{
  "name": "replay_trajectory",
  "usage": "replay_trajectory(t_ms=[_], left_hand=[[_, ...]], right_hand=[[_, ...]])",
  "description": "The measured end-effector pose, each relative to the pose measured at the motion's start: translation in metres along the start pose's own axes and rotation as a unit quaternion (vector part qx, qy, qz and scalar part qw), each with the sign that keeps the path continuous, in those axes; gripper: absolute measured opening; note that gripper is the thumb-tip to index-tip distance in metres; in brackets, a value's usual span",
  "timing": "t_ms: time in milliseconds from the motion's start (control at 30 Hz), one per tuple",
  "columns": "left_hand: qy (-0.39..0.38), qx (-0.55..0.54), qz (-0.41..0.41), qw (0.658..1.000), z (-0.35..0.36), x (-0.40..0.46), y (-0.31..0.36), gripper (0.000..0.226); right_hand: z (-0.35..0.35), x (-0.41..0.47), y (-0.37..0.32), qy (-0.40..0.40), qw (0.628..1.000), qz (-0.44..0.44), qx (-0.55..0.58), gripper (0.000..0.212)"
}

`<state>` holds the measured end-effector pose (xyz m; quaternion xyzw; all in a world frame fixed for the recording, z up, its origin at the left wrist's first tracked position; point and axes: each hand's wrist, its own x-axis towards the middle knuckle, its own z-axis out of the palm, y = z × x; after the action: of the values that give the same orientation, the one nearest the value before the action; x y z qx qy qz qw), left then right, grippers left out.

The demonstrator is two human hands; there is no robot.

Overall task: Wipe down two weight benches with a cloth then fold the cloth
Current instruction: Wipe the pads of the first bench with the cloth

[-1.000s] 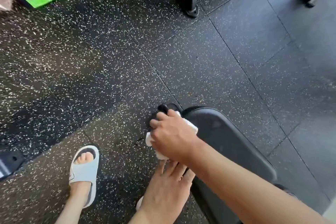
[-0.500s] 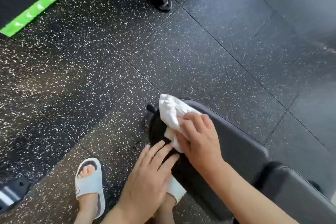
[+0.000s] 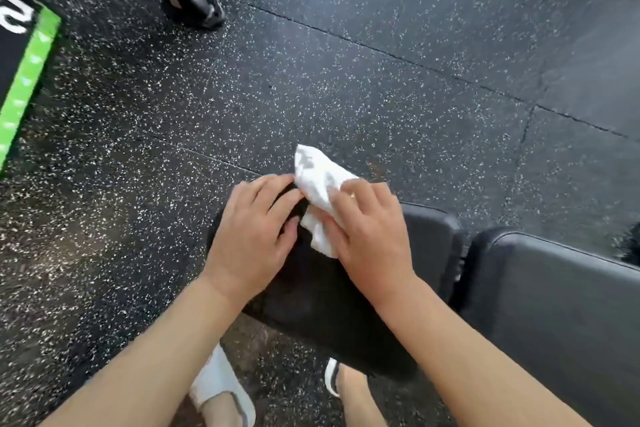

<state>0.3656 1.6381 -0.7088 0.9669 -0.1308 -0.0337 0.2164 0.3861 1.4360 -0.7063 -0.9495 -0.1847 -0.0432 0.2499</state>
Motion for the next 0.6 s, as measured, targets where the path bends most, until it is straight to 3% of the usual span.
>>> replay_trajectory(t_ms=[200, 333, 600], left_hand=[[-0.097, 0.054, 0.120, 0.986, 0.013, 0.041, 0.031, 0.045], [-0.098, 0.057, 0.137, 0.984, 0.019, 0.050, 0.038, 0.050], [-0.105, 0.048, 0.141, 0.983, 0.024, 0.048, 0.030, 0.052]], right_hand=[[-0.035, -0.086, 0.035, -0.010, 1.000, -0.019, -0.006, 0.016], [-0.043, -0.083, 0.060, 0.022, 0.996, 0.084, -0.027, 0.020], [-0.022, -0.034, 0.035, 0.117, 0.951, 0.274, -0.077, 0.017]])
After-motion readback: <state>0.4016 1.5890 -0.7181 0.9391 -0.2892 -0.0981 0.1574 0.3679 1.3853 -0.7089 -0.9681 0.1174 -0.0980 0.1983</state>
